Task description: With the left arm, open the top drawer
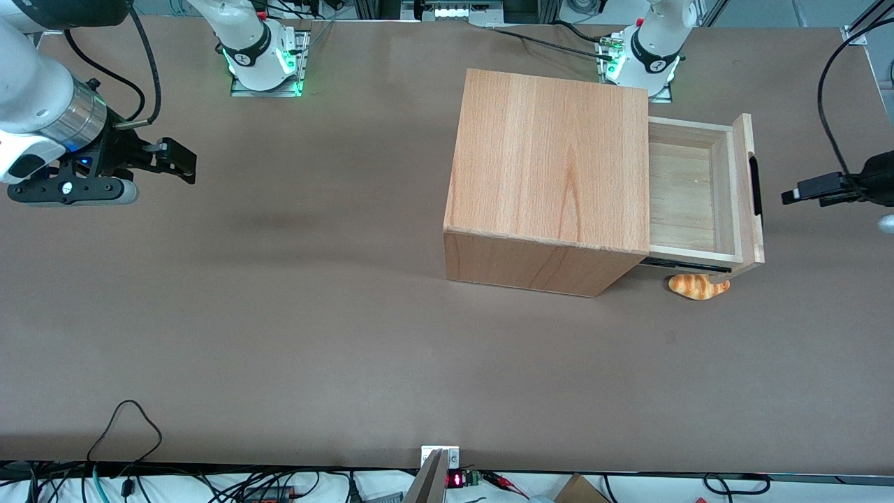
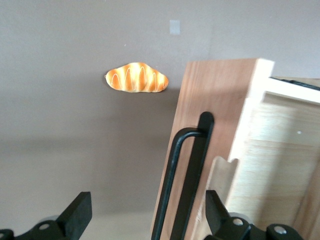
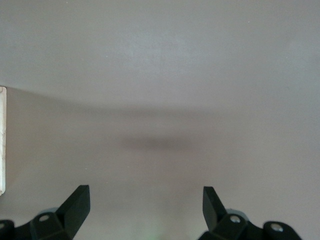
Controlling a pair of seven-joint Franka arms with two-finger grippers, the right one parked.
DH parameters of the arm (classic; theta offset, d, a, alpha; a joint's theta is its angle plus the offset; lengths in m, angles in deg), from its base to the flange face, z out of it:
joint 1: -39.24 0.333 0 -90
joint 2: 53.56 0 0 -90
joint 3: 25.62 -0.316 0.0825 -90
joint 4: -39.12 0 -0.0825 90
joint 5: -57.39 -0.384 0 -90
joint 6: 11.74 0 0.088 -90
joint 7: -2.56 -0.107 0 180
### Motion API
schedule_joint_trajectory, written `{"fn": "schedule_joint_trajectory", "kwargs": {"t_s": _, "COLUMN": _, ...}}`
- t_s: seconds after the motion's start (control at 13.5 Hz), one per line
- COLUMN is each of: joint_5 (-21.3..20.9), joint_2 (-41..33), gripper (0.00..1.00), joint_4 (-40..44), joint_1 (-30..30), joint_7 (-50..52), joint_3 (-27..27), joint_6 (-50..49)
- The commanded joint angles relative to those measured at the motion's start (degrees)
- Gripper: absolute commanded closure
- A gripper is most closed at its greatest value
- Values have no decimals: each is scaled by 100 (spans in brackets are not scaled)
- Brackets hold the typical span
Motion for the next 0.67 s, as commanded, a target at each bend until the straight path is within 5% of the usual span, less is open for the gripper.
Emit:
{"fn": "schedule_joint_trajectory", "kwargs": {"t_s": 0.0, "joint_5": 87, "joint_2": 67, "gripper": 0, "joint_4": 621, "joint_1": 61, "joint_7": -56, "joint_3": 55, "joint_6": -410}}
{"fn": "schedule_joint_trajectory", "kwargs": {"t_s": 0.59, "joint_5": -466, "joint_2": -169, "gripper": 0, "joint_4": 974, "joint_1": -359, "joint_7": 163, "joint_3": 73, "joint_6": -516}}
